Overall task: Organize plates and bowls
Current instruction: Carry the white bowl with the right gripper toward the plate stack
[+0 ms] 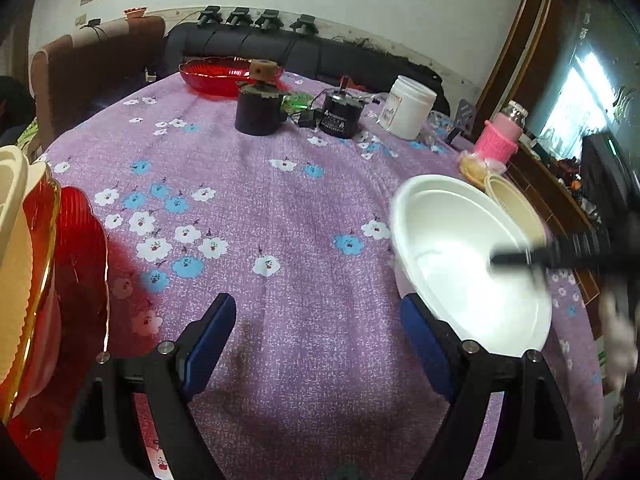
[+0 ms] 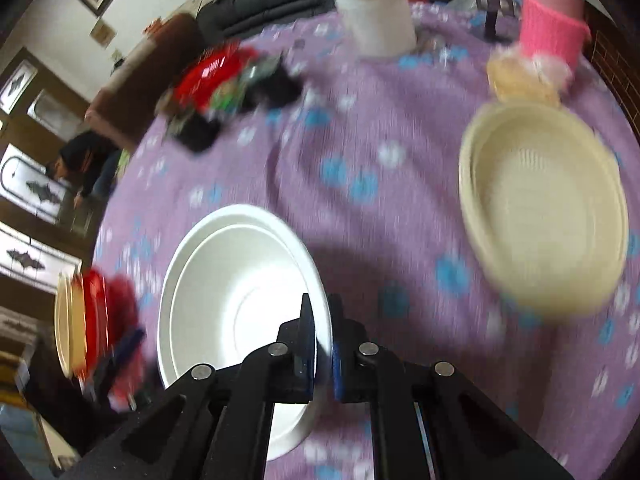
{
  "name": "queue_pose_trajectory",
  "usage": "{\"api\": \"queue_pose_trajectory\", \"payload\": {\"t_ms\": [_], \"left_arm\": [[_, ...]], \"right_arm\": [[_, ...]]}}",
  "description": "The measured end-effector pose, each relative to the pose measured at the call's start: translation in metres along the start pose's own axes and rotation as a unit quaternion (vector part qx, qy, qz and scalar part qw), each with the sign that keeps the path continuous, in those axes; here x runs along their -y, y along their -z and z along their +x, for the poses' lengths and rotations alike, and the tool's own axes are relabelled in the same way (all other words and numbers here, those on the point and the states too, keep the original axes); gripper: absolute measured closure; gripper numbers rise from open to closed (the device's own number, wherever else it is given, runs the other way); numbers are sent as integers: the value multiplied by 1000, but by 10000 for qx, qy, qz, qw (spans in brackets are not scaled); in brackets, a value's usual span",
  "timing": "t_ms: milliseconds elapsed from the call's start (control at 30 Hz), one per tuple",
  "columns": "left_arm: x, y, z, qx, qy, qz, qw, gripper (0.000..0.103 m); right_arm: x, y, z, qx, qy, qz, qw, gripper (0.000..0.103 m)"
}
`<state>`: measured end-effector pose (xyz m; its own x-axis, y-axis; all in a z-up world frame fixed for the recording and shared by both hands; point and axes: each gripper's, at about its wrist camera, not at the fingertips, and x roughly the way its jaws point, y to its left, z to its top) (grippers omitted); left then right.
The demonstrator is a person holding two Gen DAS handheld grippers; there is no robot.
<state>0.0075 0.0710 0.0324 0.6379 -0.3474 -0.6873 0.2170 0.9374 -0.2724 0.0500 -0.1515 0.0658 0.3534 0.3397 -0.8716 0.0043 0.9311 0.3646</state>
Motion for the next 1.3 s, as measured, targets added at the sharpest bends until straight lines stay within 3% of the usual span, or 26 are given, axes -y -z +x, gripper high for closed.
{"api": "queue_pose_trajectory", "payload": {"t_ms": [200,500,600,767,967,1200,1267,1300], "left_arm": [[-7,-1,-7,84,377,-171,9991,20],[-1,4,-7,-341,732,-390,9960,20],[18,6,-11,-479,649,-113,9967,20],[45,2,-2,-653,120,315,9973,20],[56,-1,20,-1103,34,146,9938,20],[79,3,29,-1094,-148,409,9930,20],[79,4,36,-1226,-95,337,9918,26],[79,4,38,-1277,-56,308,9913,45]], "right_arm": [[3,46,-17,189,411,-230,9987,95],[4,69,-25,564,324,-231,9976,92],[3,72,-25,785,297,-231,9962,91],[4,77,-19,889,158,-195,9957,71],[10,84,-21,1035,119,-79,9945,70],[17,90,-28,1132,240,-96,9932,70],[17,91,-27,1155,281,-117,9928,70],[17,91,-26,1168,281,-128,9927,71]]}}
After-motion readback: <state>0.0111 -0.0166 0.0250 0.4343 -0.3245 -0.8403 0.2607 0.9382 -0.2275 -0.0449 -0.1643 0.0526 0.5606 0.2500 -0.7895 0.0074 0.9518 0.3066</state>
